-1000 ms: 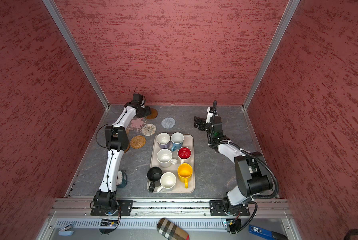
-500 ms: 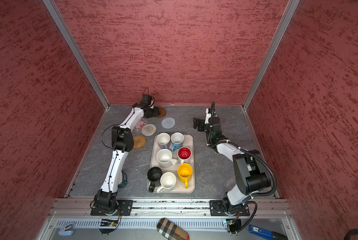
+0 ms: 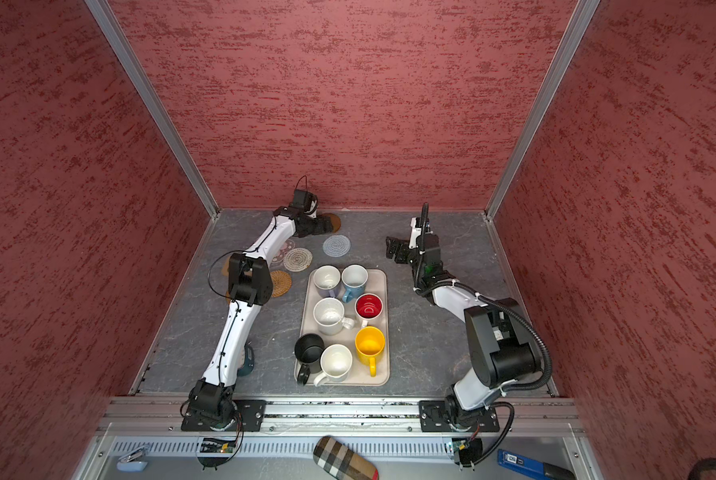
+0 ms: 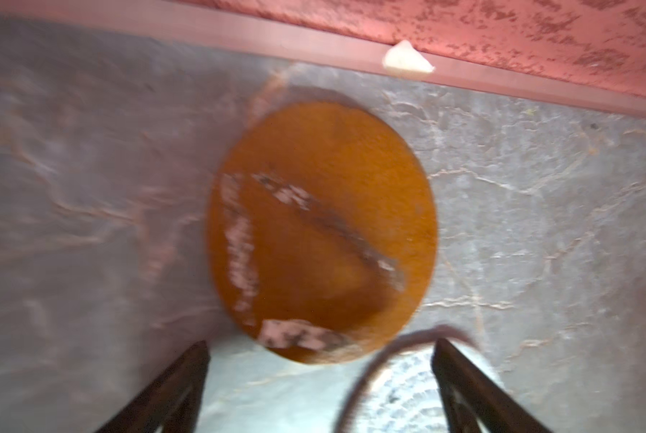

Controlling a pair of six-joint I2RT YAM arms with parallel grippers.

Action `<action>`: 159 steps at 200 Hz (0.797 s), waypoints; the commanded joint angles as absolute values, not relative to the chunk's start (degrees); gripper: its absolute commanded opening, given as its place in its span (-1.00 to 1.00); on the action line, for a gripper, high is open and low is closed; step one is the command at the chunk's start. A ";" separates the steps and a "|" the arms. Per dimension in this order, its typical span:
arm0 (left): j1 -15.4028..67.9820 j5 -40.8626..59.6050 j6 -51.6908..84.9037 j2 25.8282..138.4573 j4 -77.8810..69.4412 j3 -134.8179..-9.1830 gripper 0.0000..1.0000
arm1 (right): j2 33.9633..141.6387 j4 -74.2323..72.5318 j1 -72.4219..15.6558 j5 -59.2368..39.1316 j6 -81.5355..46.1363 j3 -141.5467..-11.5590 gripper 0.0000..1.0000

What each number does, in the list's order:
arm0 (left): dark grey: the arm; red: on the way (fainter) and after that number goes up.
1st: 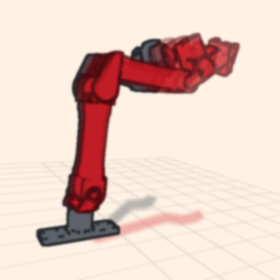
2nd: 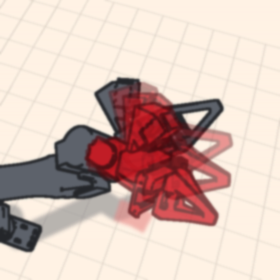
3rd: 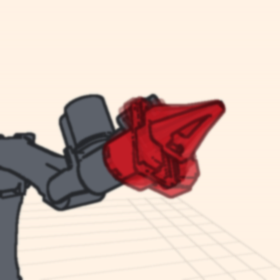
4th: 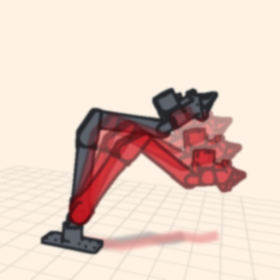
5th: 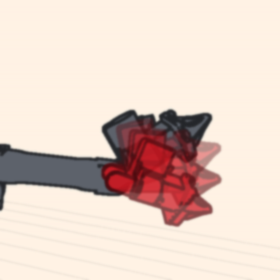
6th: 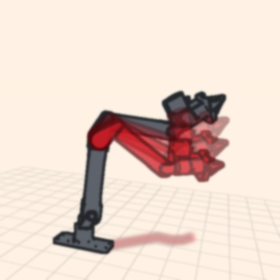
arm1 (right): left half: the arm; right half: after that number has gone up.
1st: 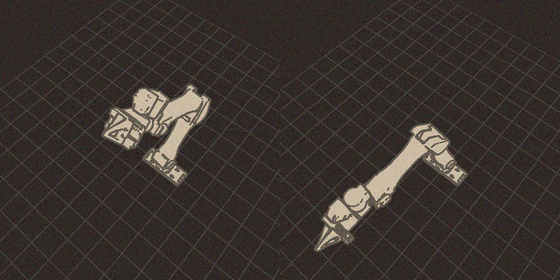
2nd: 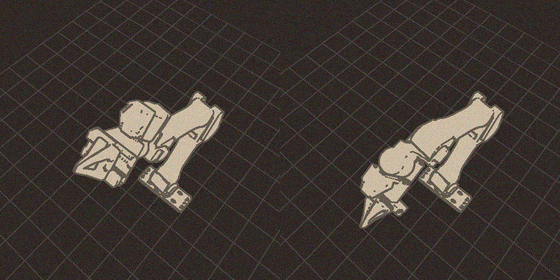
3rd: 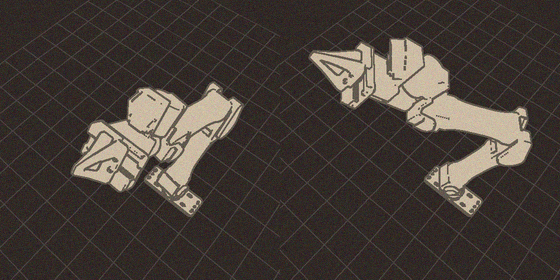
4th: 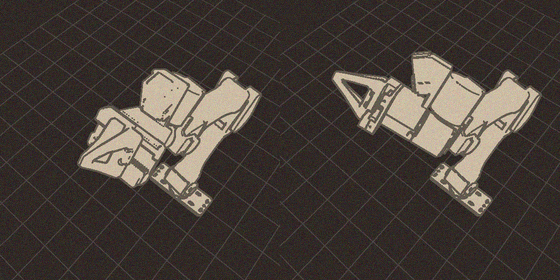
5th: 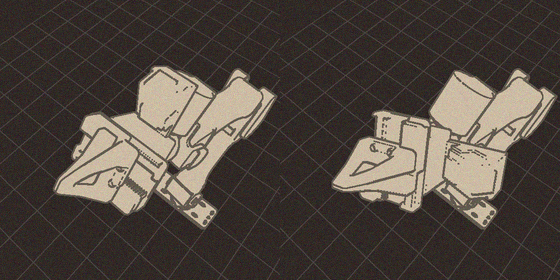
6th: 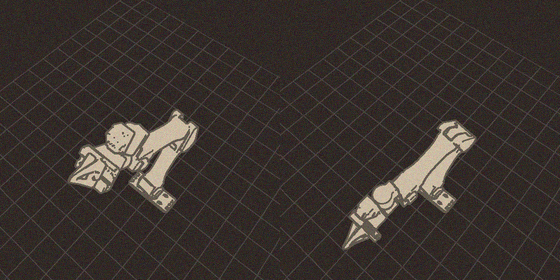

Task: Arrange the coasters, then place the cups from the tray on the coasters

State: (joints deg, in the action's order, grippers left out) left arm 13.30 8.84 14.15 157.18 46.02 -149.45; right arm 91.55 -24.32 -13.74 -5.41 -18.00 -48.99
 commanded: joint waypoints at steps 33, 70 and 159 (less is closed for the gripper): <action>9.53 18.40 13.94 157.49 38.12 -149.47 0.99 | 92.61 -25.32 -14.16 -6.59 -17.94 -50.23 0.95; 10.28 21.27 10.91 158.88 32.26 -149.59 0.99 | 93.33 -24.82 -14.40 -6.94 -18.01 -50.89 0.95; 8.55 29.66 28.13 165.13 27.16 -153.15 0.93 | 93.40 -24.61 -15.11 -7.55 -18.50 -51.51 0.95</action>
State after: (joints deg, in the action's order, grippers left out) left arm 9.26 26.70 21.15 162.19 28.14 -152.20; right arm 93.25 -24.10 -14.57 -6.50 -18.04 -49.47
